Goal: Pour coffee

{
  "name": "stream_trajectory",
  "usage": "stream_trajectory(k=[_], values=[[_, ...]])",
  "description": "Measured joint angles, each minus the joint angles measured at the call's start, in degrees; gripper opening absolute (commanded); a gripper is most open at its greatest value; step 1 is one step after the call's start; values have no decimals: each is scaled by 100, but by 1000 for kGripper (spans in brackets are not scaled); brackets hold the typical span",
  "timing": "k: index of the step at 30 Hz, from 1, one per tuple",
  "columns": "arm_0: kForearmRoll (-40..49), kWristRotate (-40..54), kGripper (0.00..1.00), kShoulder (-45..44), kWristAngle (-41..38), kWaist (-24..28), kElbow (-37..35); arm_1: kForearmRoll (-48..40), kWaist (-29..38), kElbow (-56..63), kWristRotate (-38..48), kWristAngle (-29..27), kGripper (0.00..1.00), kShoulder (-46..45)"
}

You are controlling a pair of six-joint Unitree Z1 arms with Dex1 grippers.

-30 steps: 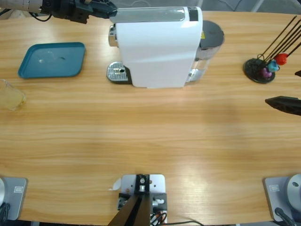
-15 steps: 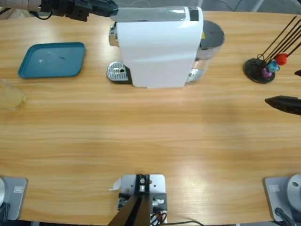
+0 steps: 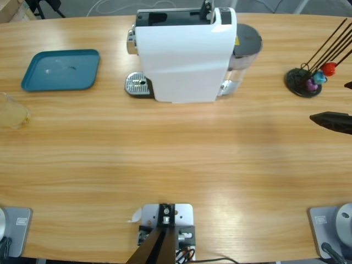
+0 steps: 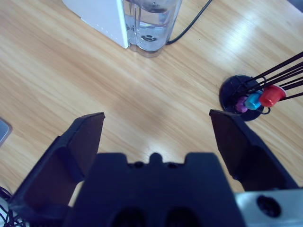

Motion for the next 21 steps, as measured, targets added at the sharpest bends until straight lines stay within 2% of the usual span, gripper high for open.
stream_trajectory(k=[3,7,9,12,14,15,16,17,19,21], values=[[-650,419,987,0,-180,-146,30,-11,0,10,50,0,1000,-26],[-609,2447,978,-160,147,-443,366,21,-83,12,938,-356,1000,-364],[101,3220,982,-415,453,-698,520,96,-233,12,1250,-384,1000,-622],[1400,4375,985,-714,1446,-1419,715,188,-283,12,1402,-470,1000,-969],[1981,5098,991,-775,2070,-1819,941,141,-320,28,1379,-822,997,-1091],[2196,5301,991,-784,2286,-1901,1053,33,-405,63,1295,-1019,948,-1098],[2403,5446,991,-785,2455,-1943,1140,-95,-566,113,1204,-1177,896,-1069],[2587,5529,991,-799,2626,-1974,1201,-260,-791,203,1104,-1266,886,-984],[2814,5599,991,-917,2956,-2017,1286,-863,-1396,533,988,-1302,977,-671],[2882,5598,991,-1153,3227,-2011,1288,-1682,-2008,938,980,-1158,1000,-314]])
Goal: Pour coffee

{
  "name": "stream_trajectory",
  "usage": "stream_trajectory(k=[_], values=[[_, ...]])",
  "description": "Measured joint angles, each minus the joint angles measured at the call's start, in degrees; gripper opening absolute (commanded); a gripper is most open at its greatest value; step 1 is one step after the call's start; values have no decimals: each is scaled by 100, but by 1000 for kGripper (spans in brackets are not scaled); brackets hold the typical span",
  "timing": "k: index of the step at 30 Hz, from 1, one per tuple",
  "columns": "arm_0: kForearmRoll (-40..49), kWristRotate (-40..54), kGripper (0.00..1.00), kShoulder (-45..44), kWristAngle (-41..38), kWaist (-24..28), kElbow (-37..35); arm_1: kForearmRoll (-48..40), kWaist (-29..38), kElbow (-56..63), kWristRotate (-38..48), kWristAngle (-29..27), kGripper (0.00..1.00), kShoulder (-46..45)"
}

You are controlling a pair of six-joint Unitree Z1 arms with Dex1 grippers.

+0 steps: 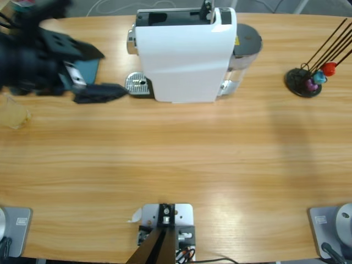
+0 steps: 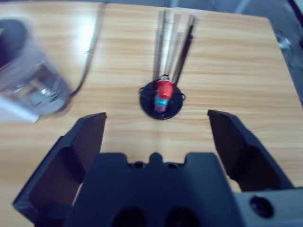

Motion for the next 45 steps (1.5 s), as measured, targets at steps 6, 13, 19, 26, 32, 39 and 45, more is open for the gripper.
stream_trajectory(k=[6,13,19,26,32,39,45], values=[[24,-412,1000,-374,174,291,-12,-1328,-821,469,0,264,1000,1345],[-118,-877,1000,-413,175,538,9,-1987,-975,545,1,301,810,2399],[-266,-932,1000,-440,175,667,9,-2354,-981,638,-106,306,720,2898],[-372,-1005,1000,-437,175,673,9,-2361,-981,638,-212,261,637,3000],[-469,-1116,1000,-361,175,674,9,-2377,-981,638,-212,224,640,2958],[-610,-1281,1000,-234,170,659,8,-2756,-981,748,-212,71,622,2940],[-666,-1345,1000,-117,169,617,8,-2883,-981,769,-212,54,596,2940]])
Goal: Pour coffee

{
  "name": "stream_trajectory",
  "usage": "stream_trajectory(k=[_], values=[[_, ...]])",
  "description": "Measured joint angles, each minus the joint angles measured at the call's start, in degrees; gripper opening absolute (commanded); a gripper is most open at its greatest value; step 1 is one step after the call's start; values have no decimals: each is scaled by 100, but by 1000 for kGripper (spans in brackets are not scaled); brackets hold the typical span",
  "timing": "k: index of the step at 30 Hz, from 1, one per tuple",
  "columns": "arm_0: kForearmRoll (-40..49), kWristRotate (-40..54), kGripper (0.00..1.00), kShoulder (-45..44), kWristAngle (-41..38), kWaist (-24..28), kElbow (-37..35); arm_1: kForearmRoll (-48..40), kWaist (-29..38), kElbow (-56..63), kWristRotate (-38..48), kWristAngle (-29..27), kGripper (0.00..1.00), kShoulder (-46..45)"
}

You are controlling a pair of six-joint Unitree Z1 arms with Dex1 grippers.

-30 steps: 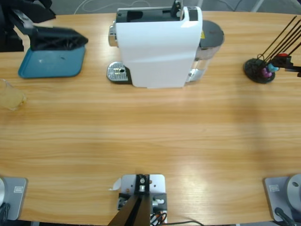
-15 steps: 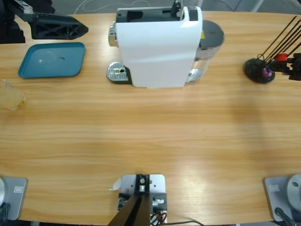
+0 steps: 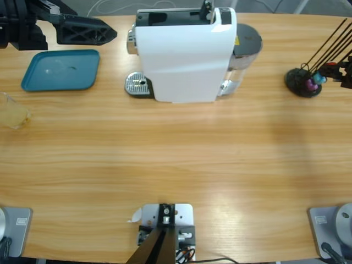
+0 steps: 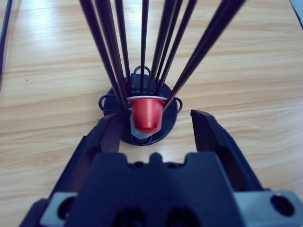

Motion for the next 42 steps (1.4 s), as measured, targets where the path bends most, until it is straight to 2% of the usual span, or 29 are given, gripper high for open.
stream_trajectory(k=[18,20,21,22,28,31,33,37,38,42], values=[[-6,-119,1000,6,0,-5,0,-32,-1,39,0,7,607,3],[-6,-126,1000,6,0,-5,0,-32,-1,39,-1,7,642,3],[-6,-129,1000,6,0,-5,0,-31,-1,39,-4,7,727,3],[-7,-132,1000,6,0,-5,0,-21,-1,39,-10,7,743,3],[-7,-133,1000,6,0,-4,0,154,5,38,-46,6,738,2],[-7,-133,1000,6,0,-5,0,160,5,37,-46,6,723,2],[-7,-133,1000,6,0,-5,0,160,5,37,-46,2,628,2],[-7,-133,1000,6,0,-5,0,160,5,37,-47,-18,567,2],[-7,-133,1000,6,0,-5,0,160,5,37,-51,-21,477,2],[-7,-133,1000,6,0,-5,0,160,5,37,-89,-22,462,2]])
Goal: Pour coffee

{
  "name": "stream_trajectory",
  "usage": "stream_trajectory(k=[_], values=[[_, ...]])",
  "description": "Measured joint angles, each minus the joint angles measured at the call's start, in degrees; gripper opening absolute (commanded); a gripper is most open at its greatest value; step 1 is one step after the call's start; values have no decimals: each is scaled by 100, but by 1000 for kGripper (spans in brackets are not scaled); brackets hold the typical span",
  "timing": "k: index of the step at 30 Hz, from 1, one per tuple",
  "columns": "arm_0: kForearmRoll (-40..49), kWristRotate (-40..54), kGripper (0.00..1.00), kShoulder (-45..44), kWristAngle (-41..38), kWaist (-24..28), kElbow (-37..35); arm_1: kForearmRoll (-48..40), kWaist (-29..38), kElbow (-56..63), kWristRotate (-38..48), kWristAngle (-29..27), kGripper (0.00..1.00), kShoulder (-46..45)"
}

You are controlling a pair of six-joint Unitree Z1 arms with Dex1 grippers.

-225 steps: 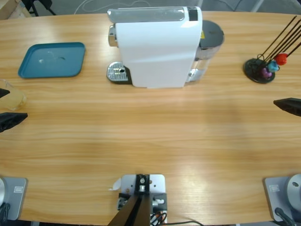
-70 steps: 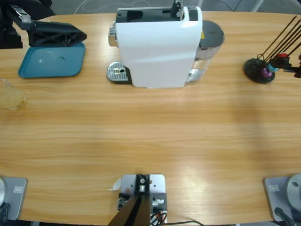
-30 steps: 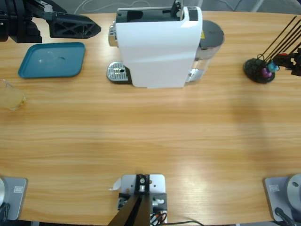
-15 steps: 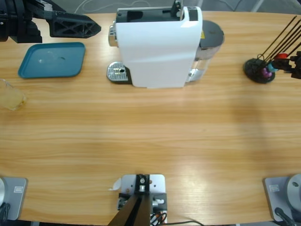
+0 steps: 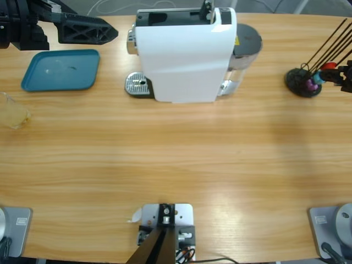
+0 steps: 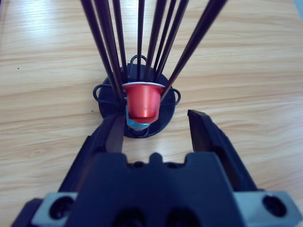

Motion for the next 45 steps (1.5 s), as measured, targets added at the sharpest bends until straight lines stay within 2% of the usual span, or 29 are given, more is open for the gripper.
stream_trajectory(k=[2,3,8,10,12,13,14,15,26,34,45], values=[[0,0,1000,0,0,0,0,-9,0,0,-31,0,428,0],[0,0,1000,0,0,0,0,-23,0,0,-37,0,342,0],[0,0,1000,0,0,0,0,-109,0,1,-38,0,329,1],[0,0,1000,0,0,0,0,-135,0,3,-38,0,211,3],[0,0,1000,0,0,0,0,-164,0,15,-37,0,198,6],[0,-1,1000,0,0,0,0,-172,0,27,-38,0,148,7],[0,-3,1000,0,0,0,0,-173,0,37,-37,0,26,7],[0,-5,1000,0,0,0,0,-174,0,50,-37,0,0,8],[0,-51,1000,-1,0,0,10,-684,0,270,-37,0,0,168],[-20,-119,1000,-17,0,0,308,-745,0,324,-37,-32,0,140],[-111,-119,1000,-16,0,-140,308,-142,32,196,-37,-214,0,-531]])
